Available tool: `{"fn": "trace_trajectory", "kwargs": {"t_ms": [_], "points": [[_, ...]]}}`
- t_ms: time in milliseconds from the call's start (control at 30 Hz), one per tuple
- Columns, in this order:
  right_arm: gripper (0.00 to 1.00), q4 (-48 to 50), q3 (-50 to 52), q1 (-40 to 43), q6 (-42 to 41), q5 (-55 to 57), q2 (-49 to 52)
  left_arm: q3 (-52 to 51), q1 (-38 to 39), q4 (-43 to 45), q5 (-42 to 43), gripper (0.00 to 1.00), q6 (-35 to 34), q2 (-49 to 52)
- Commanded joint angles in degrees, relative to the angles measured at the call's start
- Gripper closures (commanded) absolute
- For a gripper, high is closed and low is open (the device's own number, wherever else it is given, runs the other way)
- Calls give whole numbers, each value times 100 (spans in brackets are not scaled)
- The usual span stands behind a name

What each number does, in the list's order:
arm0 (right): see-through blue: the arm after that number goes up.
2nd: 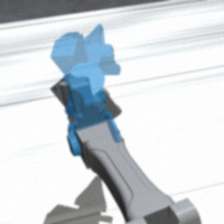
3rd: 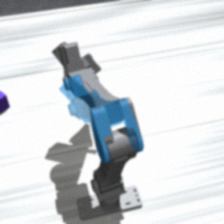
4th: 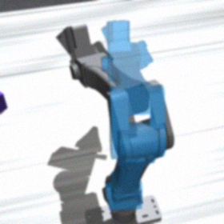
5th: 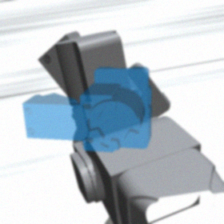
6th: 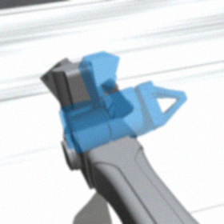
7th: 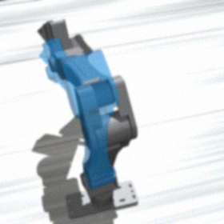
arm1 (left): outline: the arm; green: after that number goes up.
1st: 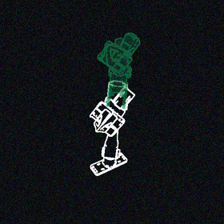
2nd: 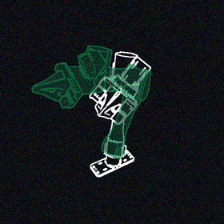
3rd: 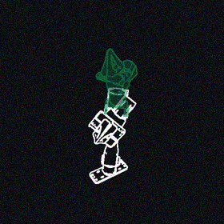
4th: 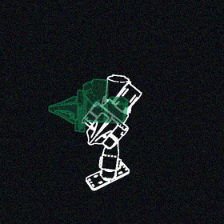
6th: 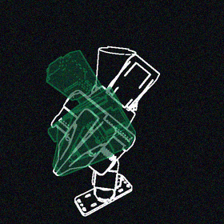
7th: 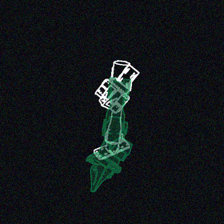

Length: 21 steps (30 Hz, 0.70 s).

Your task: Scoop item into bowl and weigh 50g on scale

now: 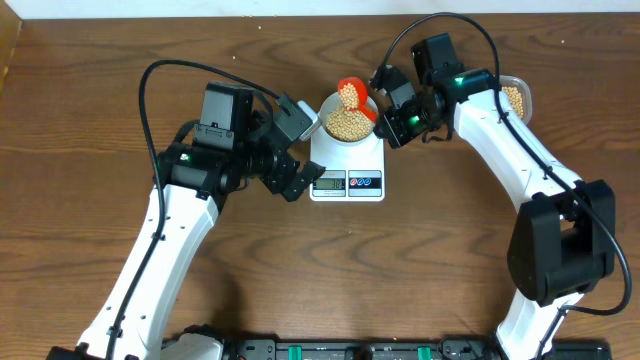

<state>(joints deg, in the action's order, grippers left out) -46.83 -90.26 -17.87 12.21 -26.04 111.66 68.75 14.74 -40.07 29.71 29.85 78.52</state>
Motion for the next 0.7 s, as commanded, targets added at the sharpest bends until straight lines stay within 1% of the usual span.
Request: {"fn": "trace_trajectory", "kwargs": {"t_ms": [0, 233, 433, 667], "points": [[99, 15, -4, -76, 251, 153, -168, -28, 7, 0, 72, 2, 33, 4], [99, 61, -4, -203, 529, 227, -168, -28, 7, 0, 72, 2, 33, 4], [99, 101, -7, -315, 549, 619, -168, -28, 7, 0, 72, 2, 33, 2], [99, 109, -7, -321, 544, 621, -168, -28, 7, 0, 72, 2, 33, 4]]}}
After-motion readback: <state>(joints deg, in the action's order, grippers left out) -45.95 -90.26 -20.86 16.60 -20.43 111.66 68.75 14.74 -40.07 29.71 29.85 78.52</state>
